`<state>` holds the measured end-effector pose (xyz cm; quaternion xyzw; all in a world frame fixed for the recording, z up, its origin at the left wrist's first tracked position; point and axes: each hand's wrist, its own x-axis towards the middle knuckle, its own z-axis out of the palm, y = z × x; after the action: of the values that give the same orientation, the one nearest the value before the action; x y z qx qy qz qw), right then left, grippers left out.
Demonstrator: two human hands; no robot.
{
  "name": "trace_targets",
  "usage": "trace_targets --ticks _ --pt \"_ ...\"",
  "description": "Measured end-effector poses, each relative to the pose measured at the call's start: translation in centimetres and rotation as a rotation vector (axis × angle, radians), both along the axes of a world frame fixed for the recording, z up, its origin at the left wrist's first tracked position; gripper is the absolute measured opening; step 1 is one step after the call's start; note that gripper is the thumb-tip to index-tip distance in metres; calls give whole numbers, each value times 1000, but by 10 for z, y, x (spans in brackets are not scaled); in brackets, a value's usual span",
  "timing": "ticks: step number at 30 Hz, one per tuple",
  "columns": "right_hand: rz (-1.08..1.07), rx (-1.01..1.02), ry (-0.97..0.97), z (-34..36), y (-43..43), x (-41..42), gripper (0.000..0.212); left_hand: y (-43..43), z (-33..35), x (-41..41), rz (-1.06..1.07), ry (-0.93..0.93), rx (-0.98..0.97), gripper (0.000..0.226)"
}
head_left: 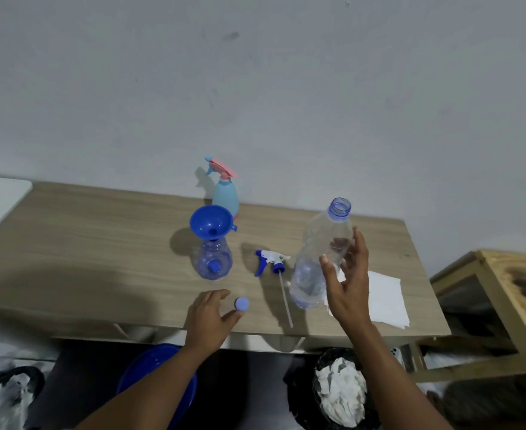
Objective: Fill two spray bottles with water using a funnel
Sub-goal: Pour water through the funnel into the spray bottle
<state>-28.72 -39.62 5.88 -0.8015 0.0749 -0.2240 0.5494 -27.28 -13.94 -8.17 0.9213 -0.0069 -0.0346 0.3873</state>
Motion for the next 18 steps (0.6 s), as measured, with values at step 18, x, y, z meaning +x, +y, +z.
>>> trace_targets --ticks 18 --pt "87 -443 -124 84 70 9 60 79 132 106 -146 -184 -222 90"
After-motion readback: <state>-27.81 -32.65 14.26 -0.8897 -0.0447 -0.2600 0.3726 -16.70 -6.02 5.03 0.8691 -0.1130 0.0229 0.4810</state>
